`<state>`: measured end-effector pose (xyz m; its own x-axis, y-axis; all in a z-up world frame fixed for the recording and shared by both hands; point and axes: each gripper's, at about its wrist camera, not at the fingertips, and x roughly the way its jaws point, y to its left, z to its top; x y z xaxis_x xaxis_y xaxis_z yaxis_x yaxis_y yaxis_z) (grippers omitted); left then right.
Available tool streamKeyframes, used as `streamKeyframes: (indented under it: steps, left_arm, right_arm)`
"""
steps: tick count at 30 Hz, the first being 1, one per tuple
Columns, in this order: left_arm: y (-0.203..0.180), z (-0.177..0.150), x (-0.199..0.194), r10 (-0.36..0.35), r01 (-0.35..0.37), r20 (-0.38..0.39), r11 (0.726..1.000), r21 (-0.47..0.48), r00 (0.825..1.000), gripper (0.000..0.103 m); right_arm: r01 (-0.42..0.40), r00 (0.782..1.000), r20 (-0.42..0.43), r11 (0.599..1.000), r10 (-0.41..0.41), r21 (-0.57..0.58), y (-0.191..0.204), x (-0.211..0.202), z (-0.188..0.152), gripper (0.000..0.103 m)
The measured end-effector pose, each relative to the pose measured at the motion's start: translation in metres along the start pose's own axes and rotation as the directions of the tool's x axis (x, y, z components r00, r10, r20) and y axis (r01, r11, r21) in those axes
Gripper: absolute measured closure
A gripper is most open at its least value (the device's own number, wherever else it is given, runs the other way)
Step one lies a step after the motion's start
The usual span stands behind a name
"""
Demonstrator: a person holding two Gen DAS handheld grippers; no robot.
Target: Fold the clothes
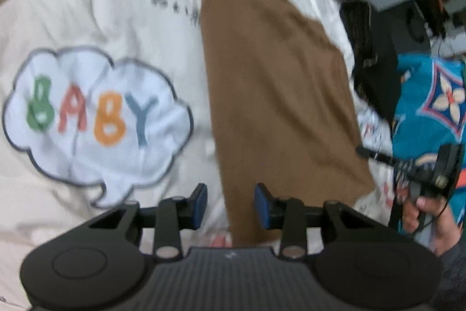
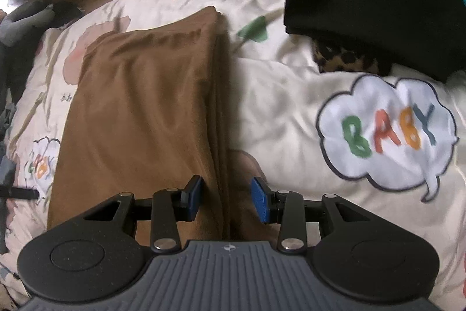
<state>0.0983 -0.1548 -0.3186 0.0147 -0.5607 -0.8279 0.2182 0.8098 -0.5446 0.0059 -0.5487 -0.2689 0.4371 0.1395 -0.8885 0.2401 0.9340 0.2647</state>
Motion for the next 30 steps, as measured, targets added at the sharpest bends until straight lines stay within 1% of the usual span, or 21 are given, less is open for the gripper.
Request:
streamKeyframes:
  steps: [2, 3, 4, 5, 7, 9, 11, 14, 16, 17, 19, 22, 24, 26, 29, 30]
  left_arm:
    - [0.002, -0.006, 0.005, -0.003, 0.003, -0.015, 1.000, 0.000, 1.000, 0.066]
    - [0.003, -0.008, 0.007, -0.017, 0.017, -0.020, 1.000, -0.008, 1.000, 0.066]
    - [0.006, -0.010, 0.009, -0.046, 0.046, -0.028, 0.999, -0.020, 0.999, 0.066]
    - [0.009, -0.011, 0.012, -0.091, 0.090, -0.034, 0.995, -0.036, 0.995, 0.066]
    - [0.019, -0.013, 0.018, -0.179, 0.174, -0.040, 0.980, -0.099, 0.983, 0.066]
    - [0.027, -0.015, 0.026, -0.191, 0.184, -0.042, 0.973, -0.140, 0.981, 0.066]
    - [0.032, -0.017, 0.033, -0.200, 0.192, -0.037, 0.969, -0.155, 0.979, 0.066]
    - [0.038, -0.019, 0.041, -0.220, 0.212, -0.032, 0.962, -0.169, 0.975, 0.065]
    - [0.039, -0.020, 0.044, -0.246, 0.241, -0.010, 0.956, -0.166, 0.969, 0.060]
    - [0.038, -0.020, 0.047, -0.262, 0.258, -0.006, 0.954, -0.152, 0.965, 0.054]
    - [0.036, -0.018, 0.050, -0.282, 0.279, -0.005, 0.952, -0.124, 0.959, 0.053]
    - [0.034, -0.016, 0.055, -0.325, 0.322, 0.000, 0.937, -0.138, 0.946, 0.053]
    - [0.033, -0.016, 0.059, -0.333, 0.331, 0.008, 0.932, -0.146, 0.943, 0.053]
    - [0.036, -0.017, 0.060, -0.356, 0.354, 0.018, 0.921, -0.165, 0.934, 0.054]
    - [0.048, -0.018, 0.064, -0.408, 0.407, 0.053, 0.878, -0.250, 0.912, 0.057]
    - [0.050, -0.019, 0.066, -0.415, 0.415, 0.057, 0.870, -0.266, 0.908, 0.057]
  right_arm:
    - [-0.011, 1.000, 0.008, 1.000, 0.010, 0.017, -0.004, -0.004, -0.004, 0.059]
    - [-0.016, 1.000, 0.011, 1.000, 0.016, 0.025, -0.006, -0.006, -0.006, 0.059]
    - [-0.033, 0.999, 0.016, 0.999, 0.032, 0.043, -0.009, -0.008, -0.008, 0.059]
    - [-0.050, 0.999, 0.020, 0.997, 0.049, 0.061, -0.012, -0.011, -0.010, 0.059]
    - [-0.085, 0.996, 0.029, 0.992, 0.082, 0.093, -0.016, -0.014, -0.016, 0.059]
    - [-0.145, 0.989, 0.019, 0.981, 0.144, 0.131, -0.020, -0.014, -0.024, 0.059]
    - [-0.192, 0.981, 0.005, 0.967, 0.194, 0.166, -0.024, -0.011, -0.031, 0.059]
    - [-0.209, 0.976, -0.025, 0.961, 0.217, 0.181, -0.026, -0.003, -0.041, 0.058]
    - [-0.227, 0.971, -0.026, 0.951, 0.238, 0.209, -0.031, 0.001, -0.043, 0.057]
    - [-0.236, 0.968, -0.027, 0.946, 0.248, 0.223, -0.033, 0.002, -0.044, 0.057]
    - [-0.254, 0.963, -0.027, 0.934, 0.270, 0.251, -0.037, 0.006, -0.046, 0.057]
    - [-0.280, 0.954, -0.024, 0.914, 0.300, 0.292, -0.044, 0.012, -0.049, 0.055]
    - [-0.295, 0.948, -0.015, 0.898, 0.317, 0.327, -0.049, 0.016, -0.050, 0.055]
    - [-0.312, 0.941, -0.004, 0.874, 0.338, 0.373, -0.055, 0.022, -0.052, 0.054]
    - [-0.328, 0.932, -0.002, 0.844, 0.363, 0.424, -0.061, 0.030, -0.054, 0.054]
    - [-0.329, 0.931, -0.005, 0.842, 0.366, 0.427, -0.063, 0.032, -0.052, 0.054]
